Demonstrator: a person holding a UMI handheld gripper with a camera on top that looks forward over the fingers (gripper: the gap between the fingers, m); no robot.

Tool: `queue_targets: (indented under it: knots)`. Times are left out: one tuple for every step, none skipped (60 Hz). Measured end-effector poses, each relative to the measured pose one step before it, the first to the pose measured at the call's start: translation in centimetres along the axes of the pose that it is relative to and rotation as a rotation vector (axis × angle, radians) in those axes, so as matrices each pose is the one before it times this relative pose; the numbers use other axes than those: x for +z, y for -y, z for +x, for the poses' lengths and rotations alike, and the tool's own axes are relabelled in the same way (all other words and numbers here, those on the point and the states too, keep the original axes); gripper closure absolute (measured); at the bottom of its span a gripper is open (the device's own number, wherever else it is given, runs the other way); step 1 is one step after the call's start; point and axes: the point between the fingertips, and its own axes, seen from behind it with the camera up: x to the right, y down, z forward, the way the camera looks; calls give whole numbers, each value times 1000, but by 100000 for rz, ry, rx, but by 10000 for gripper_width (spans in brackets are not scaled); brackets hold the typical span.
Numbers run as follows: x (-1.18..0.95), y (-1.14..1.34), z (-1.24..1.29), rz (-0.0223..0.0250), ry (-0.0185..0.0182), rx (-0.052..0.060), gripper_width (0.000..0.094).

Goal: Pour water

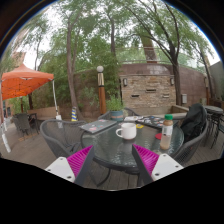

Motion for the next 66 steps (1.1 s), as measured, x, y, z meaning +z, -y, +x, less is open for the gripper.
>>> queue_targets:
  knots:
    - [1,3,228,42,-729,-126,109]
    - [6,6,213,57,-702,-138,110]
    - [9,49,206,190,-701,-167,110]
    - [234,-110,200,152,-795,-215,108]
    - [13,108,255,375,-758,-88,109]
    - [29,79,220,305,-744,-52,108]
    - [6,91,192,237,-726,22,109]
    - [-8,113,230,217,-733,51,108]
    - [19,106,145,306,-664,153,107]
    - [-5,115,123,183,-604,167,108]
    - [-36,63,81,124,-515,166,108]
    - [62,103,106,170,-434,202,108]
    - [17,73,85,273,-334,217,108]
    - [-27,98,30,307,-299,255,107]
    - [3,145,48,197,-291,219,107]
    - [-53,104,117,110,-324,192,108]
    - [-50,82,154,82,-306,205,106]
    - [-24,126,106,95,-352,122,110]
    - [77,96,116,177,-321,60,109]
    - [-8,86,157,232,-287,8,109]
    - [2,101,184,225,-292,-16,109]
    - [14,75,197,159,-291,-27,109]
    - [29,65,155,44,-325,-57,109]
    - [75,-16,251,-82,-312,-105,108]
    - [100,13,267,-91,-255,-131,108]
    - [163,8,301,-67,-240,-124,109]
    - [141,-11,337,-73,-265,-83,109]
    - [160,-64,437,-113,-321,-39,108]
    - [122,-11,420,-97,-325,-21,110]
    - [121,-30,389,-127,-378,-1,111]
    - [172,-57,446,-160,-414,-34,114]
    - [260,-57,396,-168,-458,-51,118]
    - [230,-74,461,-211,-470,-118,121]
    - [245,-74,404,-229,-474,-147,119]
    - [255,-35,498,-198,-504,-268,120]
    - [391,-58,517,-91,-644,-385,119]
    - [437,-40,582,59,-836,-444,121]
    - [543,-44,606,134,-930,-509,120]
    - [576,-52,672,84,-1018,-543,121]
    - [615,-42,637,161,-1020,-582,119]
    - [614,-25,622,257,-962,-614,119]
    - [571,-29,605,188,-988,-546,120]
    - [592,-54,591,22,-1053,-545,120]
    - [615,-114,617,59,-1093,-461,119]
    - [587,-6,562,261,-1067,-402,121]
    - [658,68,508,378,-938,-361,120]
    - [650,-10,484,420,-785,-349,120]
    - [530,45,478,392,-808,-246,120]
    - [616,-10,494,383,-891,-104,119]
    - [610,13,416,437,-903,12,119]
    - [542,94,393,404,-703,-8,118]
    - [597,29,336,489,-552,-36,119]
    - [501,79,384,442,-578,6,118]
    - [501,88,384,270,-737,81,118]
    - [488,-35,384,49,-813,14,119]
    - [493,-59,482,-27,-889,-33,119]
    - [463,-67,419,-31,-883,-17,118]
    - [174,301,448,-167,-612,183,119]
    - [485,-20,231,133,-430,3,118]
    - [483,-63,189,86,-228,-6,115]
    - [502,-46,165,-47,-192,92,113]
    - [484,-30,172,-81,-285,145,113]
    - [906,-91,288,50,-339,91,112]
    - [556,-54,93,-96,-144,236,114]
    - [514,-56,80,-227,-168,183,113]
    - [498,-69,16,-324,-225,242,113]
